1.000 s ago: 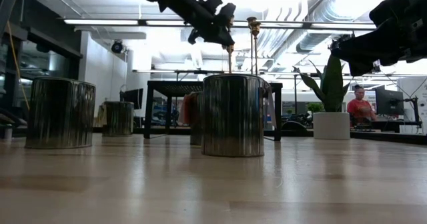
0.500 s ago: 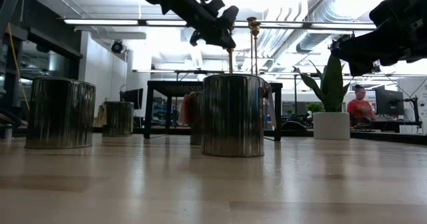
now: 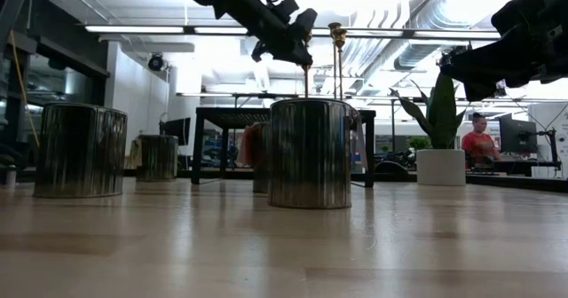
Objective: Pick & Place candle stick holders
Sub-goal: Put the gold candle holder on the shelf
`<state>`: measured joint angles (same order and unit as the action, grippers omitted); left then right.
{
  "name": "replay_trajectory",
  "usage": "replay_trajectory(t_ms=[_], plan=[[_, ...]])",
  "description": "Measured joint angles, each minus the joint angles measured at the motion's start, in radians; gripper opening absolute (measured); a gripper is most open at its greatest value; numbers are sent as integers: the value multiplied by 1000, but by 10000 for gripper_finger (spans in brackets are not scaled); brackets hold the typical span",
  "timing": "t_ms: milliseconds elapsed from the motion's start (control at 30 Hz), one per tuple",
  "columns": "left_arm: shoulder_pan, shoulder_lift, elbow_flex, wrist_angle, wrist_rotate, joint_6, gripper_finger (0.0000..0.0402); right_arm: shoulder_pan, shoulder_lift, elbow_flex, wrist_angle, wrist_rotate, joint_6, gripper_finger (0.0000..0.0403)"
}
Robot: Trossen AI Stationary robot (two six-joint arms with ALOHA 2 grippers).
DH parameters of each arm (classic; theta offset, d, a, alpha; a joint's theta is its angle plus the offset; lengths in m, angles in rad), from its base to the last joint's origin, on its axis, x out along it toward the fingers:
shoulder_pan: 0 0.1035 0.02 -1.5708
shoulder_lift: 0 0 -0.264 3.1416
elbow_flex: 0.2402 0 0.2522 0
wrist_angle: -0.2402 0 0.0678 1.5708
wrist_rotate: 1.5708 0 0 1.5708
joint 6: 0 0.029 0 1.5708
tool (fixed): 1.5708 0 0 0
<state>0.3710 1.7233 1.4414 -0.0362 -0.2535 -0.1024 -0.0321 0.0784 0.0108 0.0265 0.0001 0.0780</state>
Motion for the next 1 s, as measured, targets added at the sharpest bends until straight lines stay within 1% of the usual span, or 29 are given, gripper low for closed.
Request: replay_trajectory(t_ms=[400, 567, 833, 1000], plan=[[0, 0, 0, -12, 24, -8, 7, 0, 0, 0, 0, 0, 0, 117], [0, 0, 0, -18, 56, -8, 7, 0, 0, 0, 0, 0, 0, 117], [-1, 0, 0, -20, 56, -8, 7, 0, 0, 0, 0, 0, 0, 117], [-1, 0, 0, -20, 56, -8, 28, 0, 0, 0, 0, 0, 0, 117]])
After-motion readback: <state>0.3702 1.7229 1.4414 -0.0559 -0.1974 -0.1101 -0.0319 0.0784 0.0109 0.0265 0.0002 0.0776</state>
